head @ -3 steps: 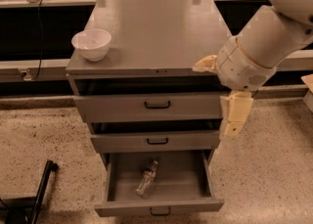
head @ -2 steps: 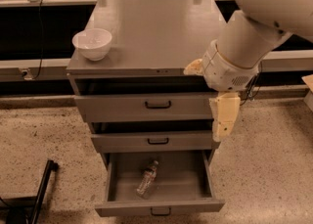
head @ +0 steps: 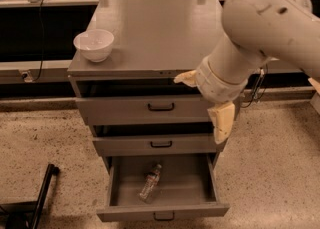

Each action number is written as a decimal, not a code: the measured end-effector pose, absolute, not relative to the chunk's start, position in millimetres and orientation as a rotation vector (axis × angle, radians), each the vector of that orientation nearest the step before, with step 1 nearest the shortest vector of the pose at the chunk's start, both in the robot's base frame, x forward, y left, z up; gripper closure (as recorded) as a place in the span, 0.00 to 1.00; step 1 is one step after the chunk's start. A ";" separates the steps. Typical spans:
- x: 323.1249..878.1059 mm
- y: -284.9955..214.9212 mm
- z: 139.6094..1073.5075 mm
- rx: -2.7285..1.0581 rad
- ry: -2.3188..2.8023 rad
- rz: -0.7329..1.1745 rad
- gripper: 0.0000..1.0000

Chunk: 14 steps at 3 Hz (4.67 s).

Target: Pick water bottle from bottom drawer and place on counter

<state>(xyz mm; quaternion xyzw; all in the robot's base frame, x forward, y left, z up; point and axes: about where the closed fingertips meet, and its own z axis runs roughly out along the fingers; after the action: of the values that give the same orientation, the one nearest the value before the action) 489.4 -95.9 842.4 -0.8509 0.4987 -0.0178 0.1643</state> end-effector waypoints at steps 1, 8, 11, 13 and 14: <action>503.8 -97.8 846.6 -2.415 1.325 -0.138 0.00; 528.2 -20.0 748.5 -2.991 0.283 -0.236 0.00; 524.2 -3.0 668.6 -2.948 0.381 -0.096 0.00; 508.3 29.7 555.4 -2.780 0.410 -0.107 0.00; 518.1 41.0 559.8 -2.728 0.404 -0.148 0.00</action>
Offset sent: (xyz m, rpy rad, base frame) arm 0.0298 0.0395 -0.0362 -0.3412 0.0218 0.4629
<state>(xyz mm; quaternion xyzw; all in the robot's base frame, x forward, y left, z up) 518.1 41.0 559.8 -0.9700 0.1436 -0.0528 0.1889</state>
